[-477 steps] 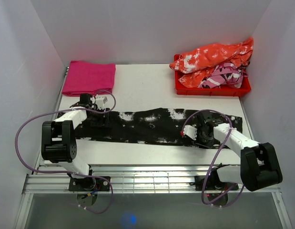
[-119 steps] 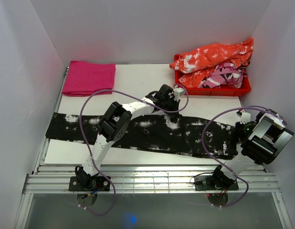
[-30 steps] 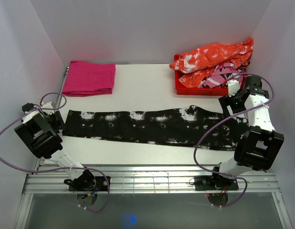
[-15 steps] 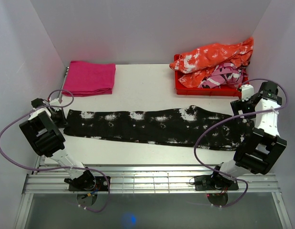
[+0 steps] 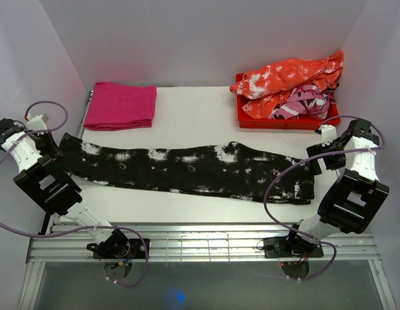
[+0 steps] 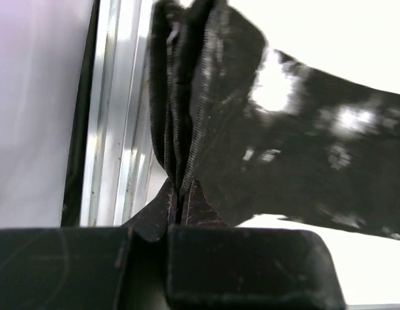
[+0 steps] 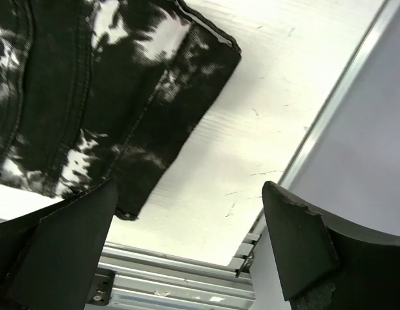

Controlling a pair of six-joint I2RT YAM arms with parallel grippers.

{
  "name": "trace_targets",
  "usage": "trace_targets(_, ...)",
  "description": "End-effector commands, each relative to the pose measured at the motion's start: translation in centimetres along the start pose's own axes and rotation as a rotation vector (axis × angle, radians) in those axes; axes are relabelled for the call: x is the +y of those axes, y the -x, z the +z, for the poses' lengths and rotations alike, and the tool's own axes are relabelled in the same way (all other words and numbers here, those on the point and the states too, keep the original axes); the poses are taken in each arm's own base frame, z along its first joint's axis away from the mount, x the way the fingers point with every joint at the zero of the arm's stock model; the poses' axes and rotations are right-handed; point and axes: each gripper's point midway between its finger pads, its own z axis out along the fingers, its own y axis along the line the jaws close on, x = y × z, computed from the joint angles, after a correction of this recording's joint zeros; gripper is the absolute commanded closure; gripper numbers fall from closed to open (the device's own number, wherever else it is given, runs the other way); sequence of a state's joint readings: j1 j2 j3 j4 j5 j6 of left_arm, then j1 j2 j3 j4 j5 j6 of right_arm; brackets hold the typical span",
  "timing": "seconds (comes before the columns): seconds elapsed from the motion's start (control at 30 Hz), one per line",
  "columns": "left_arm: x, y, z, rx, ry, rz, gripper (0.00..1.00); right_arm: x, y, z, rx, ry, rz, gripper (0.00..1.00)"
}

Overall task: Fold and stack the trousers
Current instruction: Fold the trousers

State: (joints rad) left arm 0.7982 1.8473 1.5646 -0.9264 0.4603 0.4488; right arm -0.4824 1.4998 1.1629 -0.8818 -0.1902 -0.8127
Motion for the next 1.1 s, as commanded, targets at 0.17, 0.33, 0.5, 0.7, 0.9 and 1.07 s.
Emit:
trace_targets(0.17, -13.7, 2.6, -6.6, -0.128, -0.38, 0.148, 1.0, 2.8, -0.4, 1.1, 0.015, 0.176, 0.042, 0.0)
trace_targets(0.33, -24.6, 0.1, -7.5, -0.086, -0.641, 0.136, 1.0, 3.8, -1.8, 2.7, 0.07, 0.232, 0.096, 0.05)
trace_targets(0.5, -32.6, -1.4, -8.1, -0.109, -0.735, 0.165, 1.0, 4.3, -2.4, 3.7, 0.09, 0.251, 0.127, 0.07)
trace_targets(0.7, -39.8, -3.4, -6.5, -0.062, -0.789, 0.097, 1.0, 4.2, -2.9, 4.3, 0.113, 0.245, 0.154, 0.09)
trace_targets(0.9, -45.6, -5.6, -4.3, -0.019, -0.773, 0.065, 1.0, 4.2, -3.2, 4.8, 0.134, 0.246, 0.183, 0.09)
trace_targets(1.07, -48.1, -8.4, -1.1, 0.043, -0.704, 0.043, 1.0, 4.0, -3.3, 4.7, 0.144, 0.243, 0.185, 0.09)
